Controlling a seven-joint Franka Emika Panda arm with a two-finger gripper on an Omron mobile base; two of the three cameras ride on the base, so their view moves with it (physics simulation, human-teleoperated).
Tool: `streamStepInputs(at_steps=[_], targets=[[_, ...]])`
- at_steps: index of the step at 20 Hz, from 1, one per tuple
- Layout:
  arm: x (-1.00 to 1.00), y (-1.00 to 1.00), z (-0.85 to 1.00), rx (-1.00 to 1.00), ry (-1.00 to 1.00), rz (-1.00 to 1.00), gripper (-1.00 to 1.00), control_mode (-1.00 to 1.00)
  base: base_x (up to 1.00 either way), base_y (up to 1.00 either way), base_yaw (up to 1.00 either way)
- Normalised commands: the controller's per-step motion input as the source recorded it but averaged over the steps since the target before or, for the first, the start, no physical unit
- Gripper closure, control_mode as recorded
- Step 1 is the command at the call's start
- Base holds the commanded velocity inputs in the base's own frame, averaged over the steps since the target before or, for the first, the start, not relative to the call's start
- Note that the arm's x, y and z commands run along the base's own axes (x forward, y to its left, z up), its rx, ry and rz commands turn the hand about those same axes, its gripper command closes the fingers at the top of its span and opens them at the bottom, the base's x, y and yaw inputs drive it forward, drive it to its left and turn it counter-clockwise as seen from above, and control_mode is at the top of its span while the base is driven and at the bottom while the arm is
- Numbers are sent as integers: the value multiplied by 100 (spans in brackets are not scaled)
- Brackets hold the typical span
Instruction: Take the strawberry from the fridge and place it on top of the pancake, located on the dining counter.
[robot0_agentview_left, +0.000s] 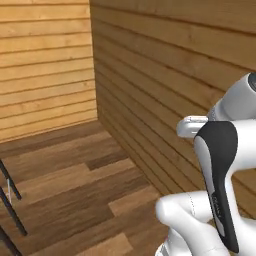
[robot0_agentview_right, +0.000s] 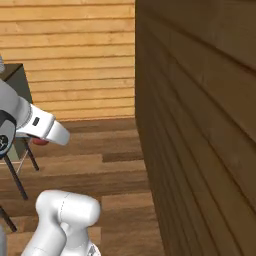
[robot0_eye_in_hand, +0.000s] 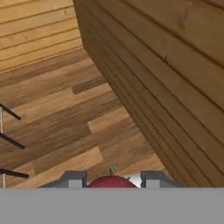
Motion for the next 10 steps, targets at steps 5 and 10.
streamStepInputs(at_steps=[5, 10], targets=[[0, 0, 0, 0, 0, 0, 100, 100, 62, -12, 88], [0, 0, 0, 0, 0, 0, 100, 100, 74, -24, 78]])
